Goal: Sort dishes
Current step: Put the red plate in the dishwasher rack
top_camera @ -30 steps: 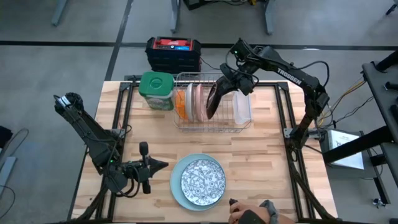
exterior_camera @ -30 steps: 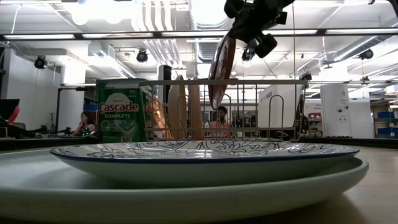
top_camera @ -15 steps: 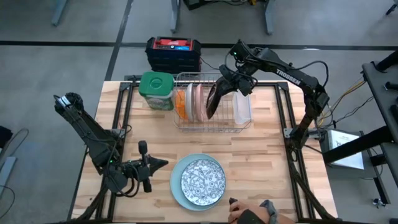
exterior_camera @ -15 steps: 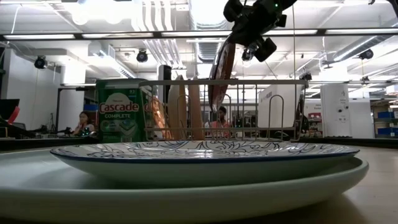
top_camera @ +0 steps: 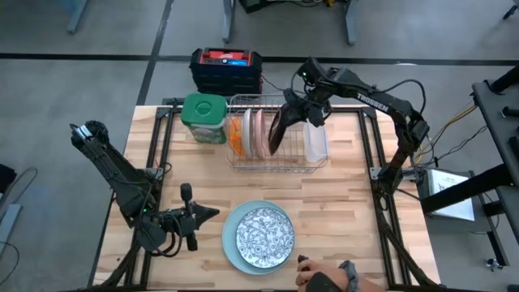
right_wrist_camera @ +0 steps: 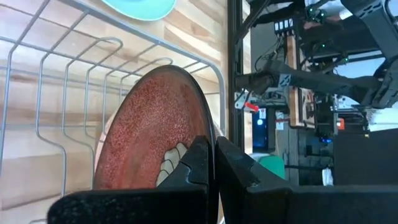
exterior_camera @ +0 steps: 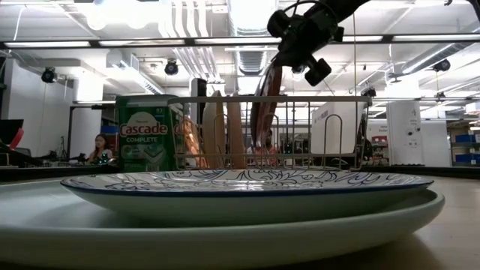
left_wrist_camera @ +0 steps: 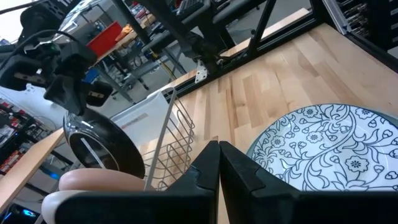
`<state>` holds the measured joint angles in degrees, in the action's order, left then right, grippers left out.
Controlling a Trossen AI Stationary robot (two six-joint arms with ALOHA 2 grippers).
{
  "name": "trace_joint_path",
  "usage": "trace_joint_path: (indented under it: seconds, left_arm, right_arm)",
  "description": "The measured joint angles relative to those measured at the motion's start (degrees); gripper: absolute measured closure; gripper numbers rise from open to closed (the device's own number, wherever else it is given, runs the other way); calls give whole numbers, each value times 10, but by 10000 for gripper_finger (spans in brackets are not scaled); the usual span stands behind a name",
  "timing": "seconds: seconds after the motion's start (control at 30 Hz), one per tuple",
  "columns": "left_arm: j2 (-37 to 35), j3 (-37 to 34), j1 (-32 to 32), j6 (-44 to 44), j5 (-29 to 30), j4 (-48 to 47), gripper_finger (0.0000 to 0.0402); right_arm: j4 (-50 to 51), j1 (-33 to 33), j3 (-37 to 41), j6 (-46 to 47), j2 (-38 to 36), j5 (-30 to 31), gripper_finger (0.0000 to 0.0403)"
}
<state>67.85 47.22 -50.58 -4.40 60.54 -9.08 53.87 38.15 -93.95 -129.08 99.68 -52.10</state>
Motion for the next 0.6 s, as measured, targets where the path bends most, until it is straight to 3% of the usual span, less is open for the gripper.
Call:
trace_joint_path:
  seconds: [0.43, 0.6]
  left_arm:
    - [0, 0, 0, 0, 0, 0, 401]
    - [0, 0, 0, 0, 0, 0, 401]
  right_arm:
    - [-13, -4, 23, 27, 0, -3, 403]
    - [-19, -4, 23, 34, 0, -2, 385]
